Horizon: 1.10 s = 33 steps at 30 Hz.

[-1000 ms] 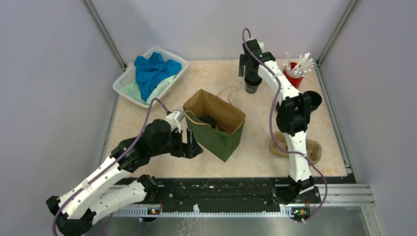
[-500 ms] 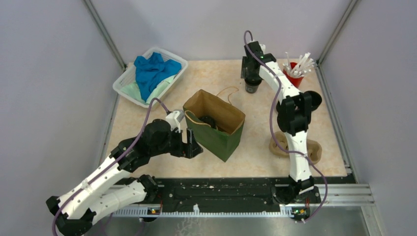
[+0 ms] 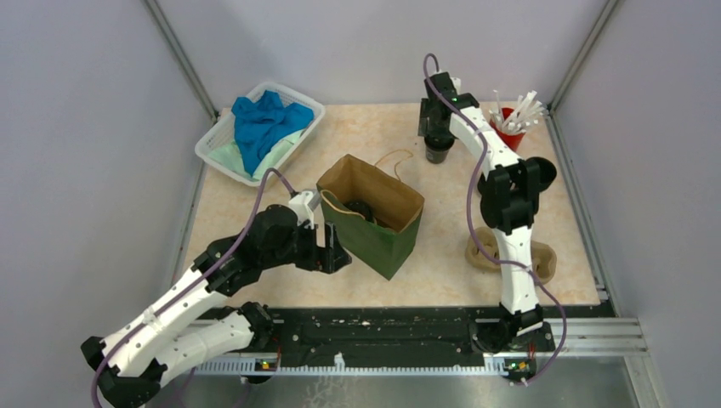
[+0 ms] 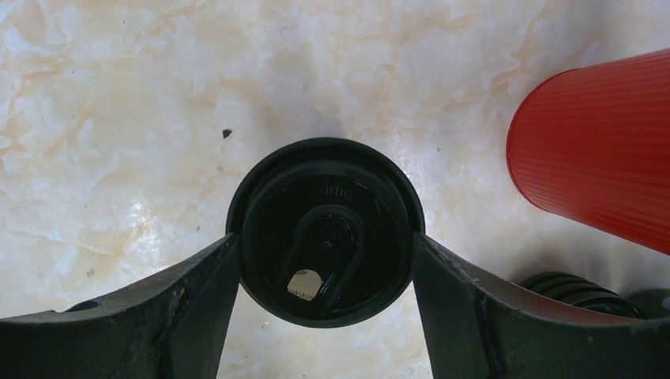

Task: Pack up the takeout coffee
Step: Pick up the coffee cup from the center of the board.

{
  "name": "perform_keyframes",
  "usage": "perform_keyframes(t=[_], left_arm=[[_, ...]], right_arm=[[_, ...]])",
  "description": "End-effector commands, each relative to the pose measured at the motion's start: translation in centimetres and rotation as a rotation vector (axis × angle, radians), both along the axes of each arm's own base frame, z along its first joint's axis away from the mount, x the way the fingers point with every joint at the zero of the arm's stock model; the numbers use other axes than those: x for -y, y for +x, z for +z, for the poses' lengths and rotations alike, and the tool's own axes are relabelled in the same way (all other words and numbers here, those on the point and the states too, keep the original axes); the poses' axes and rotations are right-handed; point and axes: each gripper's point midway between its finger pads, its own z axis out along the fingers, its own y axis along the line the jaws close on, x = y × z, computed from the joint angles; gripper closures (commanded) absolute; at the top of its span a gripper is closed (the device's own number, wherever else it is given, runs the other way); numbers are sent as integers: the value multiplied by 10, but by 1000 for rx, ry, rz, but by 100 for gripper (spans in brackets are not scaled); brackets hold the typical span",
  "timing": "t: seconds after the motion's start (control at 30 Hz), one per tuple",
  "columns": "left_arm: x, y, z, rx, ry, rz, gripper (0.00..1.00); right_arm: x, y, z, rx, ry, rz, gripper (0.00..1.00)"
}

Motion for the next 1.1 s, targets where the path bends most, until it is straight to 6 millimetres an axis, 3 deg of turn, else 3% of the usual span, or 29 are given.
perform_keyframes(t=[0.0,0.37,0.53,0.63,0.73,0.83,0.93,1.07], left_arm=[[4,8,21,62,-28,1,11],[-9,12,38,95,-10,60,10],[-31,11,69,144,-6,131,10],[-41,8,102,189,-36,149,10],[-52,7,145,250,-75,186,6],[-60,17,173,285,-65,250,4],[-59,40,186,295,1,326,2],[-33,82,197,309,125,331,2]], right_arm=[[2,5,12,33,26,-5,26],[1,-5,18,25,33,25,35],[-6,-7,39,52,58,77,43],[-8,-17,57,43,72,118,44],[-14,-41,68,7,120,167,47],[-15,-74,75,-2,179,193,49],[-17,-110,94,34,247,230,50],[-11,-155,107,45,271,276,50]])
